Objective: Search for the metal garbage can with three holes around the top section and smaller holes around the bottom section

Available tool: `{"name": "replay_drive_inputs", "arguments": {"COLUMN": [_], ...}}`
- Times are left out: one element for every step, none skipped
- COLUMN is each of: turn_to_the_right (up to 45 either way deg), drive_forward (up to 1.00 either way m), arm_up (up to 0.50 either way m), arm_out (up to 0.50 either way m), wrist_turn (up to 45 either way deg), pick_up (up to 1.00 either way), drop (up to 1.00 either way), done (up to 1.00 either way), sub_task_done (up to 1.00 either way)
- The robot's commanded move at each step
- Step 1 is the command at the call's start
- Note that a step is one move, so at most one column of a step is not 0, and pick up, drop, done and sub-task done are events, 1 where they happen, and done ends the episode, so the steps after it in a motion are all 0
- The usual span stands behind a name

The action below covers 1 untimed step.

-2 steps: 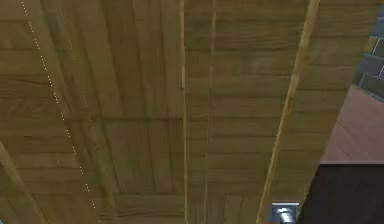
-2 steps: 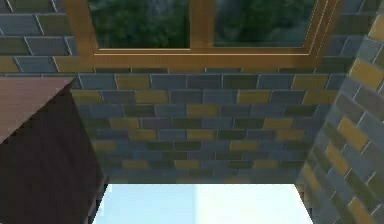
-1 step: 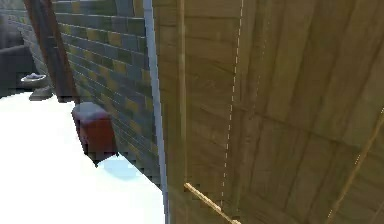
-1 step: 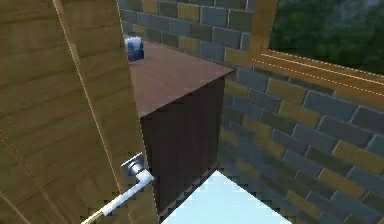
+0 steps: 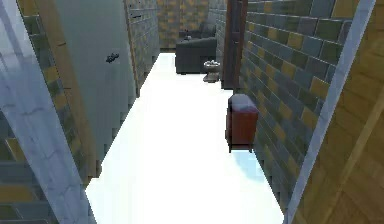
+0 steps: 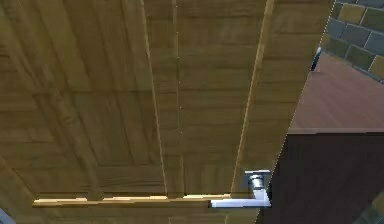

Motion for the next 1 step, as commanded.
{"name": "replay_drive_inputs", "arguments": {"turn_to_the_right": [0.0], "drive_forward": [0.75], "arm_up": [0.0], "arm_out": [0.0], "wrist_turn": [0.0], "pick_up": [0.0], "drop": [0.0], "done": [0.0], "sub_task_done": [0.0]}}
